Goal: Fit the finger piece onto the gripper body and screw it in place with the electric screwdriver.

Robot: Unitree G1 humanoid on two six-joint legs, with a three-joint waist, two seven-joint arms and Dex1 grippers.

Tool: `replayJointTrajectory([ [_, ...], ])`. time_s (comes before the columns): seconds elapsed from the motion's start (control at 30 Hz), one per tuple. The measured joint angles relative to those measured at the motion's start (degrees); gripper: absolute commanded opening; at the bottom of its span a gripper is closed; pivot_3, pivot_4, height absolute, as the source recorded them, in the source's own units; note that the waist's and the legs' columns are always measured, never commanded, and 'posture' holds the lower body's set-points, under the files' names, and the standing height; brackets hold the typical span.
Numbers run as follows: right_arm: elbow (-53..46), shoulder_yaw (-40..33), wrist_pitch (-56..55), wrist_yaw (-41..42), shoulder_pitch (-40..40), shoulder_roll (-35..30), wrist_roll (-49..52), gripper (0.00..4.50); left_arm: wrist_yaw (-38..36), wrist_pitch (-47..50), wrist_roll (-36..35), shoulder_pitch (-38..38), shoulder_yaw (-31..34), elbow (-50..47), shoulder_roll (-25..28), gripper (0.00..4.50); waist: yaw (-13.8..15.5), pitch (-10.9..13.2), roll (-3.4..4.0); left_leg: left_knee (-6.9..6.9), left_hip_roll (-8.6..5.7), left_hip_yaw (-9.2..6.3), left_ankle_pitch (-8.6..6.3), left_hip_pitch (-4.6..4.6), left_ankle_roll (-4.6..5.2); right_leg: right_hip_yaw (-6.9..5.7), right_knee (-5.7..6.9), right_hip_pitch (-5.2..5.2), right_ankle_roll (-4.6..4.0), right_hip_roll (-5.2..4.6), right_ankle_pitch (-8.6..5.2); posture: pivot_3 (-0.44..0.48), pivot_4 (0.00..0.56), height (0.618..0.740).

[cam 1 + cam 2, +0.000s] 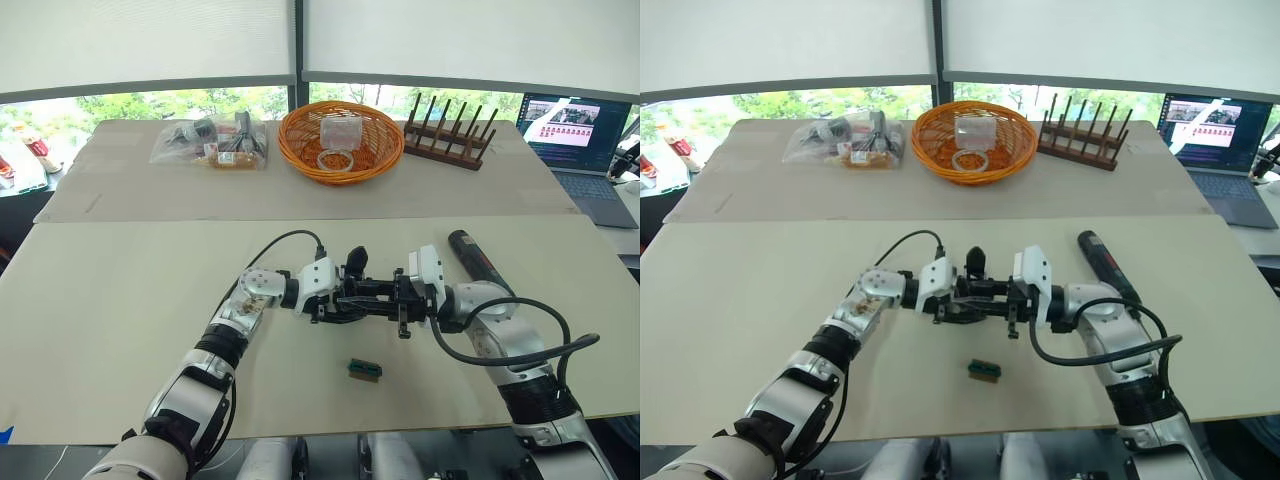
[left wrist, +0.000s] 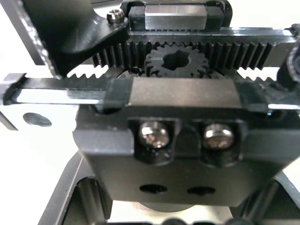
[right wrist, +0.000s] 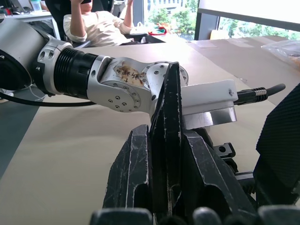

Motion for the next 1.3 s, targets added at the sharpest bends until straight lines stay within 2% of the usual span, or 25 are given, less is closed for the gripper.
replayJointTrajectory([
  [0.7, 3.00, -0.22, 0.99, 1.44, -2.09, 0.78, 0.23, 0.40, 0.15, 0.26, -0.49, 0.59, 0.24, -0.29, 0.18, 2.42, -0.19, -0.04, 0.01, -0.14, 0.01, 0.00, 0.02, 0.09, -0.04, 0.05, -0.01, 0.03, -0.02, -0.03, 0.01, 0.000, 0.150, 0.740],
  [1.03, 5.40, 1.00, -2.88, 3.04, -3.61, 0.65, -1.22, 0.40, 0.37, 0.28, -0.49, 1.37, 0.23, -1.35, 0.64, 2.42, -0.42, -0.06, 0.00, -0.22, 0.00, 0.00, 0.04, 0.14, -0.06, 0.05, -0.03, 0.04, -0.03, -0.01, 0.00, 0.000, 0.150, 0.740],
  [1.3, 10.72, 2.81, 0.73, 7.71, -8.82, 0.89, -1.15, 0.40, 0.40, 0.49, -0.59, 2.03, 0.22, -2.30, 1.28, 2.42, -0.82, -0.13, -0.02, -0.39, 0.01, 0.01, 0.05, 0.26, -0.09, 0.06, -0.06, 0.08, -0.05, -0.04, -0.01, 0.000, 0.150, 0.740],
])
